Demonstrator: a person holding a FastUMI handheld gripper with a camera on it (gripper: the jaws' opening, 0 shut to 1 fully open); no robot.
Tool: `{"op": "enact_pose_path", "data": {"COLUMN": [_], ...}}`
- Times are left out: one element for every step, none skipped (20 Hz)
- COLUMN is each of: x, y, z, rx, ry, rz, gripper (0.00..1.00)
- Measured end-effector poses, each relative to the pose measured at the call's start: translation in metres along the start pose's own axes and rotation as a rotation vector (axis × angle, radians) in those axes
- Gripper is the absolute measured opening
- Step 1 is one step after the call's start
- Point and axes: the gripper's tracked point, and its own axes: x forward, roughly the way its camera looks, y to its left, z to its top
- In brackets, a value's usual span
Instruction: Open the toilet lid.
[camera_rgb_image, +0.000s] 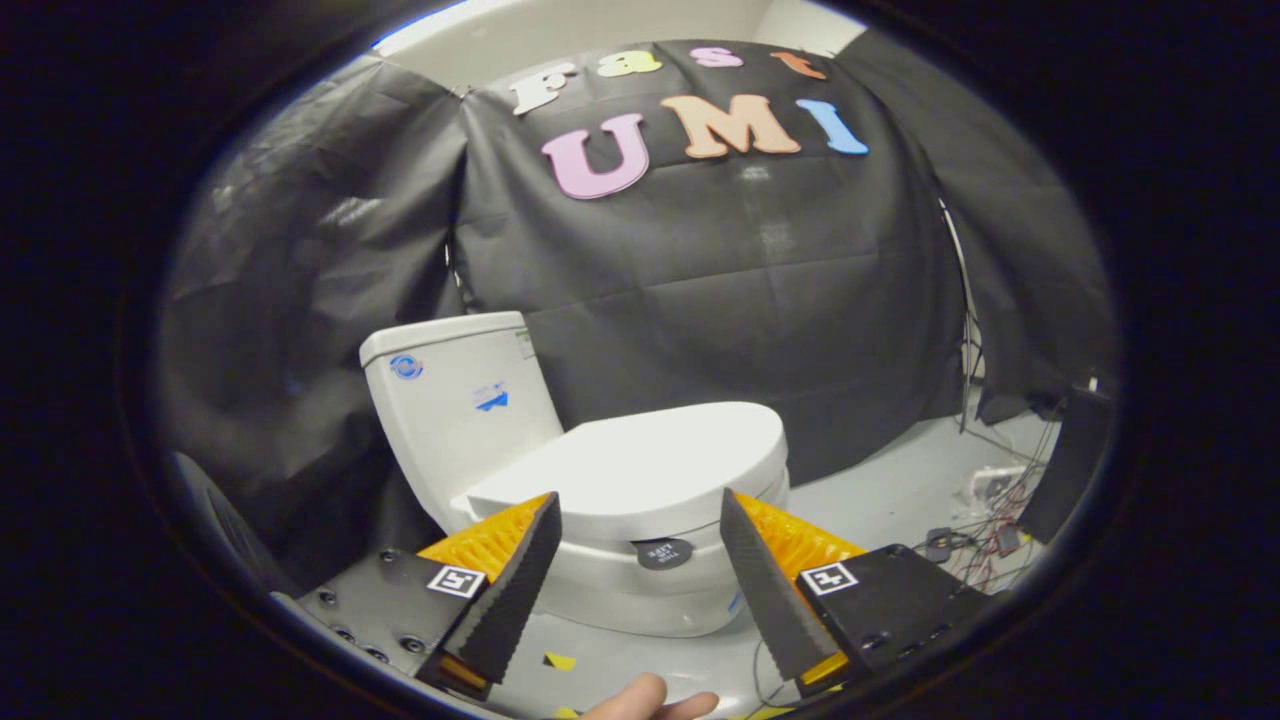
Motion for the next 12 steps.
{"op": "enact_pose_path", "data": {"x": [0.005, 0.011, 0.017, 0.023, 0.031, 0.037, 0.041, 0.044, 0.046, 0.049, 0.052, 0.056], "y": [0.001, 0.002, 0.003, 0.001, -0.003, -0.009, -0.014, -0.017, -0.022, -0.031, -0.038, -0.046], "z": [-0.001, -0.006, -0.012, -0.019, -0.027, -0.037, -0.047, -0.056, -0.063, -0.075, -0.084, -0.096], "rx": [0.026, 0.047, 0.065, 0.091, 0.139, 0.207, 0.298, 0.386, 0.46, 0.524, 0.591, 0.667], "ry": [-0.007, -0.006, 0.002, 0.012, 0.018, 0.029, 0.038, 0.027, 0.017, 0.016, 0.015, 0.03], "rz": [0.007, 0.017, 0.021, 0.023, 0.014, -0.007, -0.02, -0.026, -0.036, -0.053, -0.069, -0.109], "gripper": [0.98, 0.98, 0.98, 0.98, 0.98, 0.98, 0.98, 0.98, 0.98, 0.98, 0.98, 0.98]}}
